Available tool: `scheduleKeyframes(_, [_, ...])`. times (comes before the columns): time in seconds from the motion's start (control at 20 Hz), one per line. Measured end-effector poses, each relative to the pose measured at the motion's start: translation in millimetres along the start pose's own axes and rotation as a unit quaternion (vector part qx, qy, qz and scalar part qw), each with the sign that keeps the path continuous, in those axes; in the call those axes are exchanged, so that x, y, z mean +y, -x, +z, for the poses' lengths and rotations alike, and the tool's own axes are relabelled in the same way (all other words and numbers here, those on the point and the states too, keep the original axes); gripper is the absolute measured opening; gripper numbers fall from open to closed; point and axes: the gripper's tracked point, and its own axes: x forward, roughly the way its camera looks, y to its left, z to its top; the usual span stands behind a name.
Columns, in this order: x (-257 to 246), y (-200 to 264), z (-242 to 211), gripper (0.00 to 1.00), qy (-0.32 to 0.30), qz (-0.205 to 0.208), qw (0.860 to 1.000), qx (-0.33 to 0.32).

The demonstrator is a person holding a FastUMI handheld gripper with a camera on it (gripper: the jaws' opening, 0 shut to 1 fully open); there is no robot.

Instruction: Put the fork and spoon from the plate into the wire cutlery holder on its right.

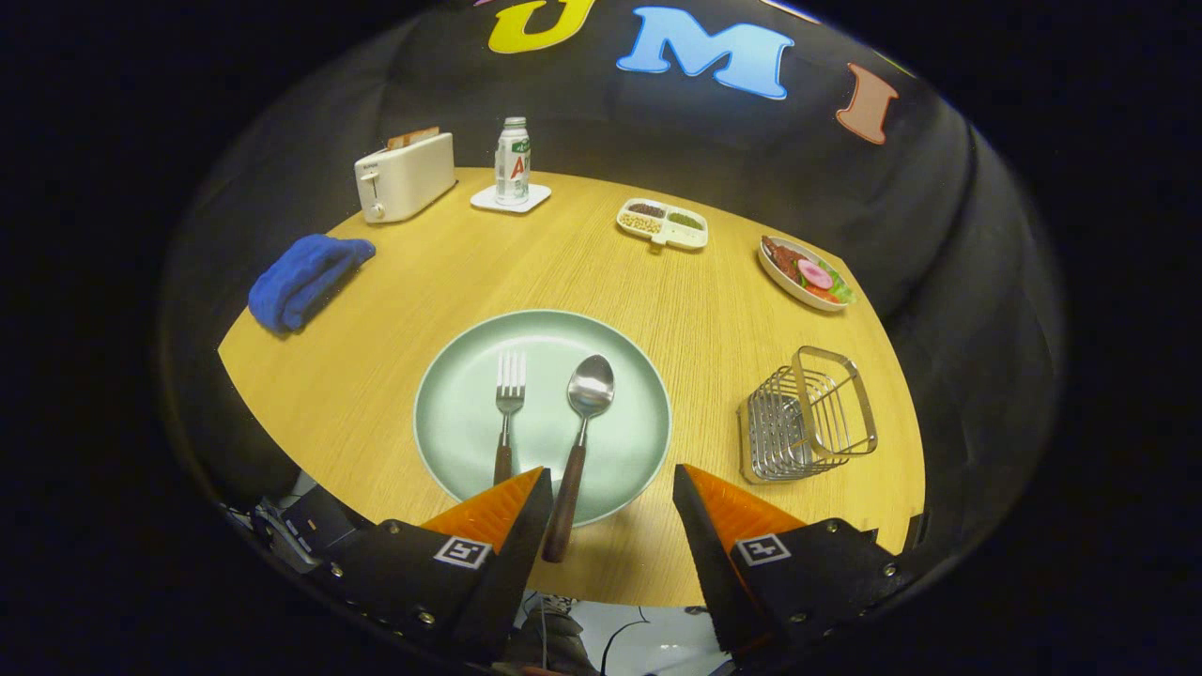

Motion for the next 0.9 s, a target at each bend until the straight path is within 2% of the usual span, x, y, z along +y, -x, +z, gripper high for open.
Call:
scheduleKeyframes(0.4, [14, -29, -9, 0.78, 0.029, 0.014, 0.998, 0.054])
scheduleKeyframes(0.65, [15, -32, -16, 0.75, 0.021, 0.019, 0.995, 0.095])
scheduleKeyframes(0.75, [4, -45, -17, 0.75, 0.038, 0.0, 0.994, 0.101])
scheduleKeyframes(0.8, [2, -46, -17, 0.46, 0.04, 0.003, 0.993, 0.107])
scheduleKeyframes(0.85, [4, -39, -12, 0.42, 0.039, 0.004, 0.993, 0.113])
scheduleKeyframes(0.9, [4, -37, -9, 0.44, 0.037, 0.008, 0.992, 0.117])
